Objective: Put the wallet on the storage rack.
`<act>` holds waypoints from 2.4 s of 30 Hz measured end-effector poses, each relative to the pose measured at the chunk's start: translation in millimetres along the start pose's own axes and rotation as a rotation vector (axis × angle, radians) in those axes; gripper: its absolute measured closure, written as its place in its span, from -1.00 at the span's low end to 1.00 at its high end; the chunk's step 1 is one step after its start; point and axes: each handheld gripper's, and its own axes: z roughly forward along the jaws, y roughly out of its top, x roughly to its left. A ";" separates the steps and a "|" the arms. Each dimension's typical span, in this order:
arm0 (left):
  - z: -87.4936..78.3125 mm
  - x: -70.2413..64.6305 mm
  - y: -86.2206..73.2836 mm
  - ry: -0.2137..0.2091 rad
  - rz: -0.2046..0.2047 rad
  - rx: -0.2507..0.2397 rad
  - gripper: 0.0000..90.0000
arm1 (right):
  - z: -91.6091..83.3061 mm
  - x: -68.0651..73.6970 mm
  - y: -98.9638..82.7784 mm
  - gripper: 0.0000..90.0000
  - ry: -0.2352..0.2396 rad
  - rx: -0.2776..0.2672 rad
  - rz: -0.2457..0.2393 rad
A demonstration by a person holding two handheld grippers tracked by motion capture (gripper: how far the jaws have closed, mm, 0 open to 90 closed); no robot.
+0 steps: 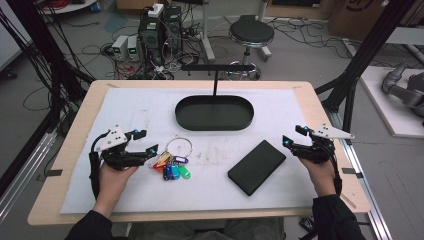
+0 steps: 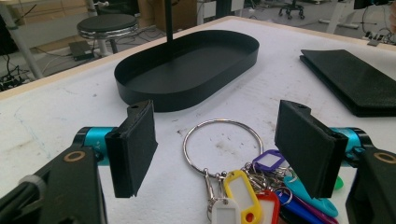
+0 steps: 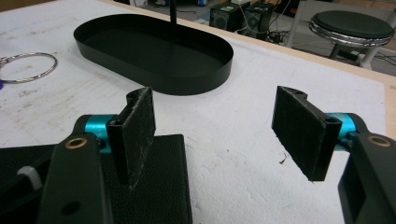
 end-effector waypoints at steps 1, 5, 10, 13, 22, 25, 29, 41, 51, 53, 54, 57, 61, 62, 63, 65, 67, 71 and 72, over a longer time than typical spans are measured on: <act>0.0 0.0 0.0 0.000 0.000 0.000 -0.35 | 0.0 0.0 0.0 -0.32 0.000 0.000 0.000; -0.6 0.2 -0.8 0.009 -0.004 0.000 -0.35 | 0.1 -2.8 0.0 -0.32 0.002 -0.006 0.009; 0.5 0.9 -0.6 0.013 -0.004 0.004 -0.35 | -1.3 -6.4 -1.5 -0.32 0.002 -0.006 0.014; 1.3 0.4 -0.5 0.010 -0.002 0.003 -0.35 | -3.3 -7.7 -2.2 -0.32 0.000 -0.008 0.020; 3.1 -0.1 1.8 0.006 0.004 -0.002 -0.35 | -11.2 -16.3 -6.1 -0.32 0.027 -0.005 0.013; 4.7 -0.6 3.1 0.003 -0.001 -0.009 -0.35 | -12.1 -17.9 -9.1 -0.32 0.071 0.023 -0.014; 7.3 -2.3 5.0 -0.004 0.005 -0.008 -0.35 | -12.6 -17.9 -13.9 -0.32 0.119 0.082 -0.064; 9.6 -6.8 6.1 -0.011 0.007 -0.004 -0.35 | 1.2 -23.1 -33.3 -0.11 0.251 0.290 -0.135; 8.0 -8.3 4.6 -0.015 0.004 0.004 -0.35 | 21.6 -14.5 -41.6 -0.09 0.338 0.418 -0.180; 8.1 -9.1 4.5 -0.016 0.004 0.003 -0.35 | 21.8 -15.4 -41.2 0.00 0.352 0.418 -0.178; 8.3 -9.5 4.6 -0.017 0.003 0.003 -0.35 | 21.6 -14.8 -41.0 0.04 0.356 0.418 -0.185; 9.6 -10.6 5.1 -0.021 0.005 0.004 -0.35 | 21.4 -14.9 -40.9 0.07 0.356 0.418 -0.184; 11.8 -13.1 6.0 -0.029 0.011 0.007 -0.35 | 20.0 -15.8 -40.0 0.23 0.337 0.409 -0.201; 12.6 -14.0 6.2 -0.031 0.011 0.007 -0.35 | 17.9 -16.5 -39.7 0.34 0.331 0.409 -0.197; 13.3 -15.1 6.5 -0.033 0.012 0.008 -0.35 | 17.9 -16.5 -39.7 0.34 0.331 0.409 -0.197; 15.1 -17.4 7.1 -0.041 0.019 0.009 -0.35 | 16.8 -17.2 -39.8 0.39 0.325 0.408 -0.199; 17.3 -20.4 7.7 -0.050 0.022 0.012 -0.35 | 16.3 -17.4 -39.5 0.43 0.319 0.410 -0.197; 21.7 -27.0 8.9 -0.069 0.035 0.018 -0.35 | 14.9 -18.6 -38.0 0.65 0.314 0.403 -0.190; 23.9 -29.9 9.3 -0.080 0.039 0.019 -0.35 | 12.9 -19.7 -36.6 0.78 0.323 0.409 -0.173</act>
